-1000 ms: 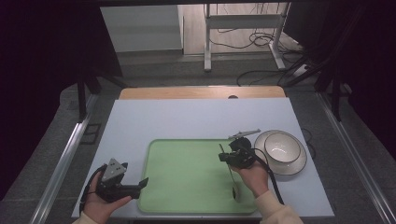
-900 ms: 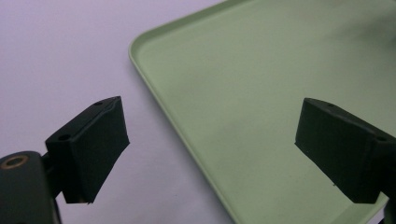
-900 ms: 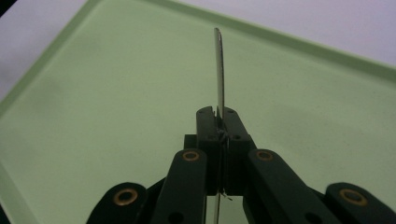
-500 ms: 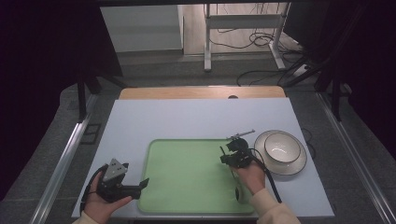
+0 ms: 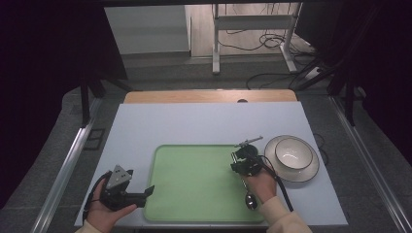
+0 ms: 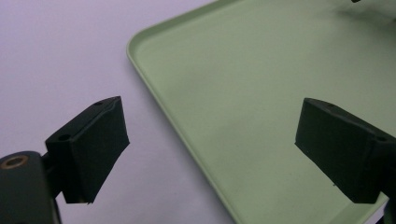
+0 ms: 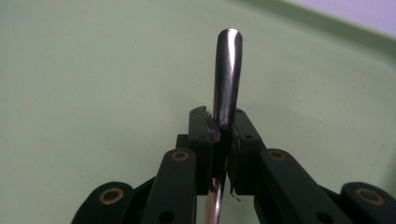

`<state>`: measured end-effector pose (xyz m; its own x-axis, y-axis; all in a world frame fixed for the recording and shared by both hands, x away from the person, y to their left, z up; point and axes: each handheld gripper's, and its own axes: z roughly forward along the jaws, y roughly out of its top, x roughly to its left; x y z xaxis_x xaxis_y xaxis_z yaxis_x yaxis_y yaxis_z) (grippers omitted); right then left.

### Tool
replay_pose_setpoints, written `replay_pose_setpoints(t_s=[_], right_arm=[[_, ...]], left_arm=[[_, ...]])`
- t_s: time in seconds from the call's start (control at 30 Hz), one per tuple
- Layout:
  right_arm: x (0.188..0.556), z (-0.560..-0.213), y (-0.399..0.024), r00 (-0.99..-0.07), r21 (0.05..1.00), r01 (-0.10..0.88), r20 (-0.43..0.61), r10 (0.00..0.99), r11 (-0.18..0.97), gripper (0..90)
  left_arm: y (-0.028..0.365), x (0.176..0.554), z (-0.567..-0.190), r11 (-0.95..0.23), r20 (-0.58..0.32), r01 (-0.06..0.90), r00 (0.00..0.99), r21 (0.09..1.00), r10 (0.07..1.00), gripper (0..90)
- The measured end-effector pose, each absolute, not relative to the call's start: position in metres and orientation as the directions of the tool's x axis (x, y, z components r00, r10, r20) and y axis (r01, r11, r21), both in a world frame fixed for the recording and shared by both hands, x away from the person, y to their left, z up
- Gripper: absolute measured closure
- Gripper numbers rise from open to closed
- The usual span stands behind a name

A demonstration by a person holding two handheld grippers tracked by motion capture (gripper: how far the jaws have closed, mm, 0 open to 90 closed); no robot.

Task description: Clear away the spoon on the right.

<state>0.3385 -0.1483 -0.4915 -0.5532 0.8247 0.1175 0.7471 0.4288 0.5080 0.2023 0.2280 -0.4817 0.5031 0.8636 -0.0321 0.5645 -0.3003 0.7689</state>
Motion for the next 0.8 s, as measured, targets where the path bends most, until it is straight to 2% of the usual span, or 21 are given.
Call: replay_pose_setpoints(t_s=[0.03, 0.13, 0.17, 0.3, 0.67, 0.8], right_arm=[[0.338, -0.492, -0.148, -0.553, 0.507, 0.746, 0.107, 0.827, 0.433, 72.1], [0.338, -0.492, -0.148, -0.548, 0.520, 0.735, 0.080, 0.832, 0.435, 38.1], [0.338, -0.491, -0.147, -0.545, 0.534, 0.727, 0.065, 0.836, 0.432, 32.6], [0.334, -0.486, -0.148, -0.534, 0.573, 0.699, 0.019, 0.845, 0.428, 24.0], [0.330, -0.471, -0.157, -0.591, 0.674, 0.621, 0.070, 0.803, 0.399, 19.7], [0.329, -0.466, -0.162, -0.621, 0.711, 0.600, 0.125, 0.774, 0.367, 19.2]], left_arm=[[0.228, 0.202, -0.482, -0.301, -0.032, 0.565, 0.504, 0.768, 0.863, 9.0], [0.228, 0.202, -0.482, -0.301, -0.031, 0.564, 0.504, 0.769, 0.863, 9.1], [0.228, 0.202, -0.482, -0.300, -0.031, 0.564, 0.503, 0.769, 0.864, 9.0], [0.228, 0.202, -0.481, -0.300, -0.031, 0.562, 0.503, 0.771, 0.863, 9.0], [0.229, 0.202, -0.479, -0.298, -0.029, 0.561, 0.501, 0.772, 0.865, 9.0], [0.228, 0.203, -0.479, -0.296, -0.030, 0.561, 0.498, 0.773, 0.866, 9.0]])
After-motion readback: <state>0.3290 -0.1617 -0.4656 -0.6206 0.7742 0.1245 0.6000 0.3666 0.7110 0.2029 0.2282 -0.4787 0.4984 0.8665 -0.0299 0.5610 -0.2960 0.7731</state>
